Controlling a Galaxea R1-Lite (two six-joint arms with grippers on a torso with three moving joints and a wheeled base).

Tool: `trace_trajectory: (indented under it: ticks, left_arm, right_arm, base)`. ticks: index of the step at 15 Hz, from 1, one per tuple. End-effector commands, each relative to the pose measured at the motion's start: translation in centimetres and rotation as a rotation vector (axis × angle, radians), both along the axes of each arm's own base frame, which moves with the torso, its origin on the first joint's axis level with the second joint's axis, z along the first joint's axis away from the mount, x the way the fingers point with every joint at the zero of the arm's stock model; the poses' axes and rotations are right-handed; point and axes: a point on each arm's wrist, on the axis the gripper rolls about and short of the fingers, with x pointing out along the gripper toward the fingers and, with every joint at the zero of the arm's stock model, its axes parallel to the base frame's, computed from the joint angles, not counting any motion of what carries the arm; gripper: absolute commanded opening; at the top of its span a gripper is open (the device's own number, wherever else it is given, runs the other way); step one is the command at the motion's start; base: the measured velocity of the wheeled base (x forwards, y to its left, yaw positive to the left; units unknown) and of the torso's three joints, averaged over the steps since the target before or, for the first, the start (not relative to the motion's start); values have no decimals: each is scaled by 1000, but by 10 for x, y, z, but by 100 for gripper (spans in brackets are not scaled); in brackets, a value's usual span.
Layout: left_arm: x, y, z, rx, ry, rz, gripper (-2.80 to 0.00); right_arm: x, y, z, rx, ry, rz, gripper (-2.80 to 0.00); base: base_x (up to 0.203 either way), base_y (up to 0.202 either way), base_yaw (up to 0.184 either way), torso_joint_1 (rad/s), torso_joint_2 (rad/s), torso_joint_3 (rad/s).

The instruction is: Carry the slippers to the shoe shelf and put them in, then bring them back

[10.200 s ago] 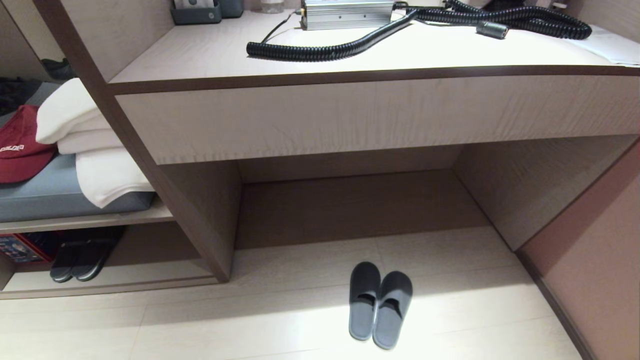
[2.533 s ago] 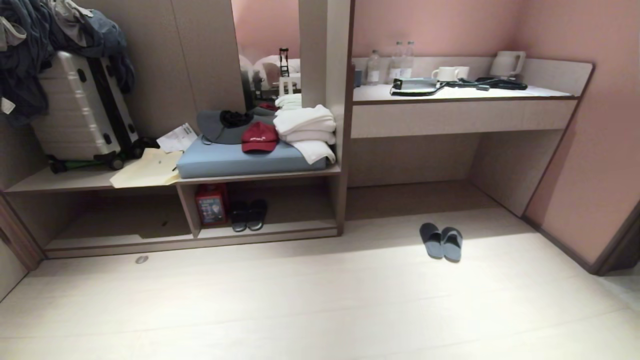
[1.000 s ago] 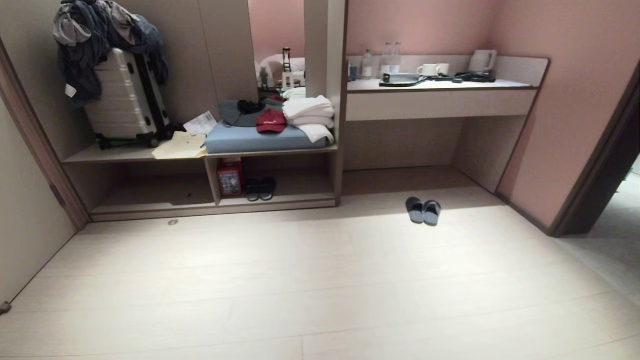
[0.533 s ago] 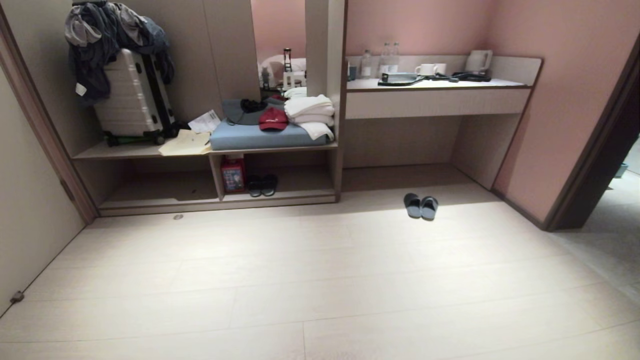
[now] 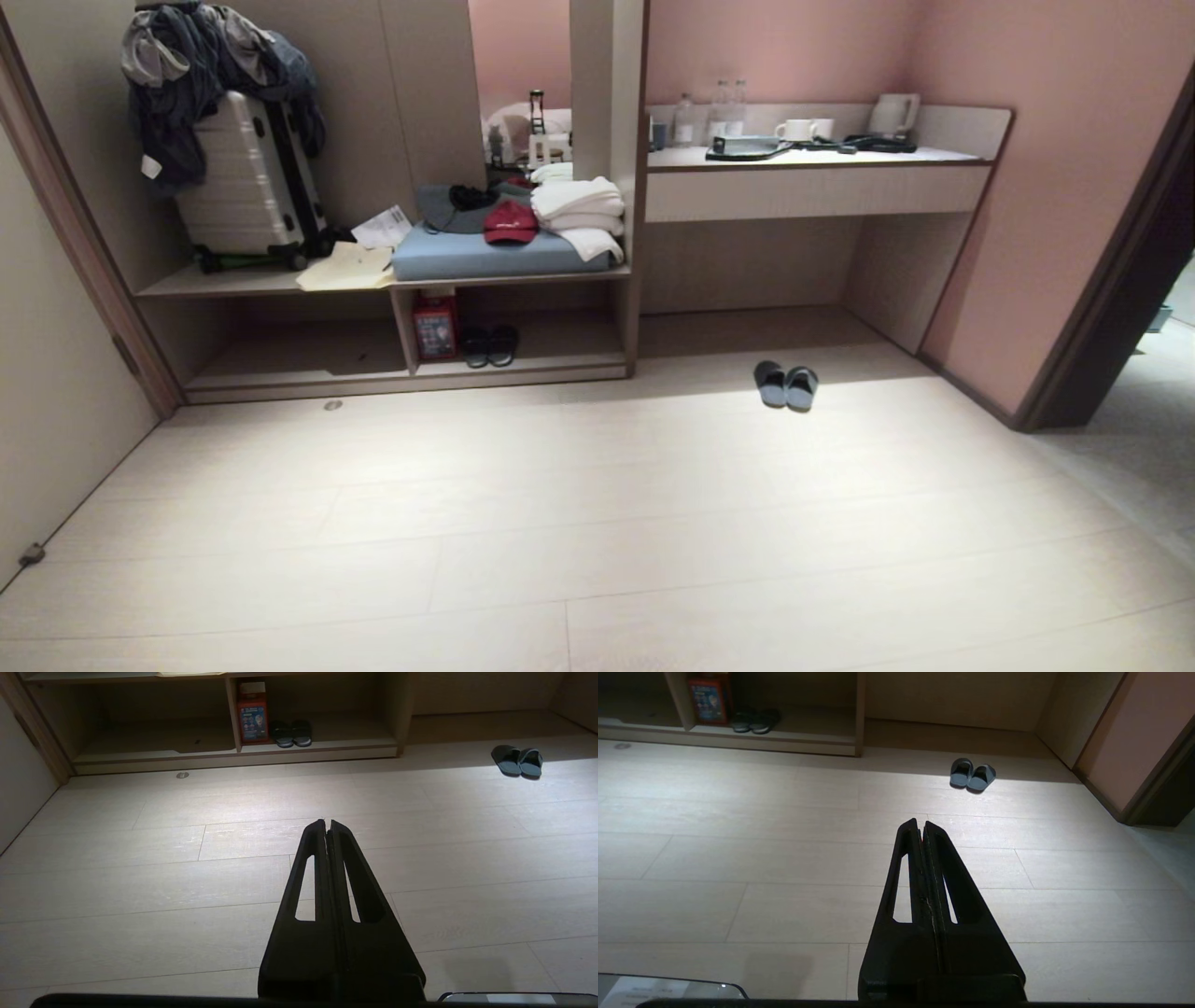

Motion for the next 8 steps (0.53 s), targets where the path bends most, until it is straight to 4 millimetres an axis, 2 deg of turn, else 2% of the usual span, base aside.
trace_trajectory:
  ticks: [1, 8]
  left_arm:
    - [0, 0, 0, -1, 2, 2, -280]
    - [0, 0, 0, 1, 1, 0, -280]
  right_arm:
    - [0, 0, 0, -1, 0, 1, -280]
    - [0, 0, 0, -1, 0, 1, -280]
  base:
    - [0, 0, 0, 0, 0, 0]
    - [0, 0, 0, 0, 0, 0]
